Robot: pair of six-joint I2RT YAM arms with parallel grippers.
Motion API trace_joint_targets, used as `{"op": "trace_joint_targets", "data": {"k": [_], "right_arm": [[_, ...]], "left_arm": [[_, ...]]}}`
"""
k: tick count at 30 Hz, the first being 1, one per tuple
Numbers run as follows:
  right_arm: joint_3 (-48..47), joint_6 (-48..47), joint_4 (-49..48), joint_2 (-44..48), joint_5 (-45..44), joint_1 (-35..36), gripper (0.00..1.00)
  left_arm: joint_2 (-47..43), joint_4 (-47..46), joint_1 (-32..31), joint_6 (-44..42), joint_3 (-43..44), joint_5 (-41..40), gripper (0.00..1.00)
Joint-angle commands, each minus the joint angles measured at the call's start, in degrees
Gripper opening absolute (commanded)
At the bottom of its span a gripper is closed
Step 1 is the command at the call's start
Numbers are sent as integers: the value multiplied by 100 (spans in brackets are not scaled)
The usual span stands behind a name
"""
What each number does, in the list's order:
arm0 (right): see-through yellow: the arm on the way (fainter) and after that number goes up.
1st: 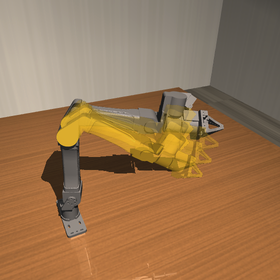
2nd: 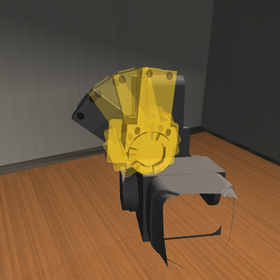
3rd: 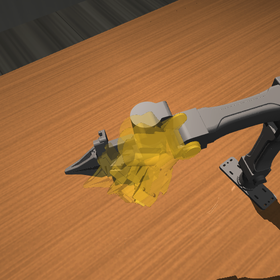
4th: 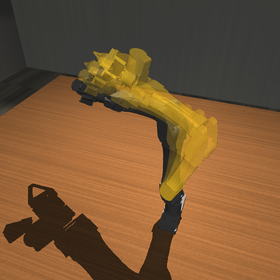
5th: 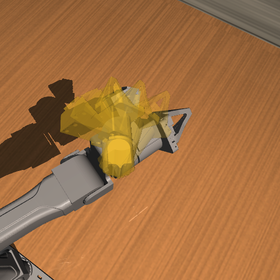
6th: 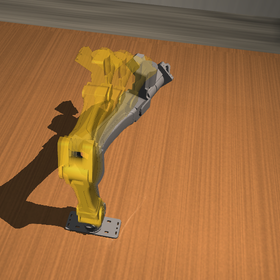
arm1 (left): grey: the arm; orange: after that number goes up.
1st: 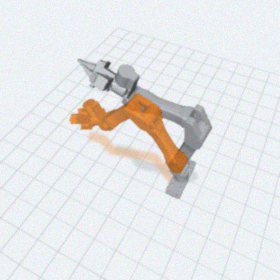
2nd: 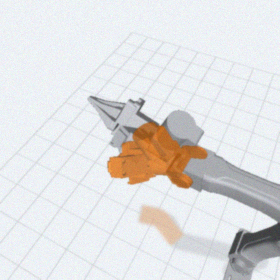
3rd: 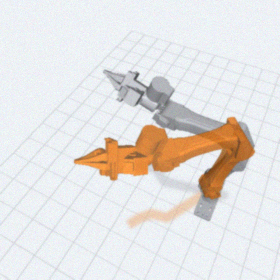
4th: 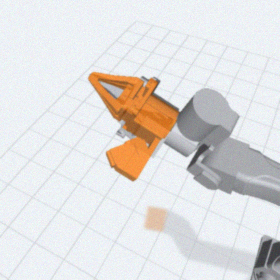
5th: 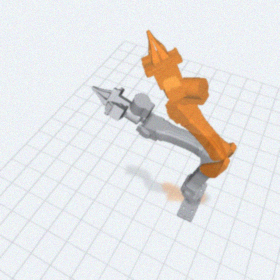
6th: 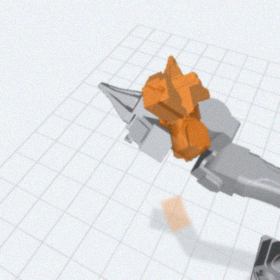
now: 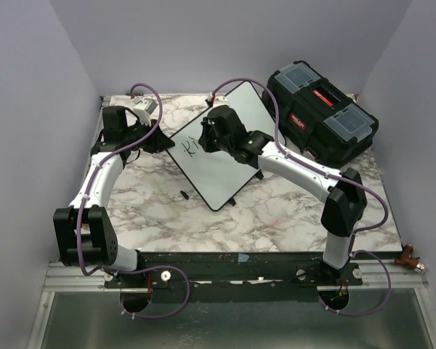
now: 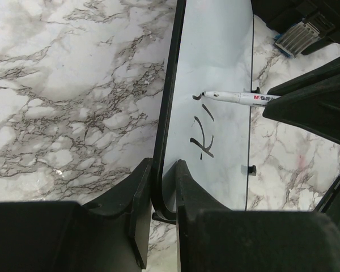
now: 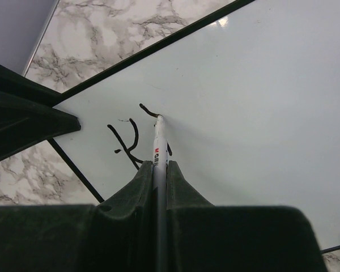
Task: Write a sentence on the whiteboard
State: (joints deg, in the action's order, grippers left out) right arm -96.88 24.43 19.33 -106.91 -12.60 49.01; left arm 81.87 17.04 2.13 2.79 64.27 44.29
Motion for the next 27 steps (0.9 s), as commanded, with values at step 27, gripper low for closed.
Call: {"op": "trace_joint_targets", "data": {"k": [27], "right_arm": [[200,-53,-224,279,827,-364,1]], "left_arm": [[-77,-37,-20,-726,165,-276,0]]}}
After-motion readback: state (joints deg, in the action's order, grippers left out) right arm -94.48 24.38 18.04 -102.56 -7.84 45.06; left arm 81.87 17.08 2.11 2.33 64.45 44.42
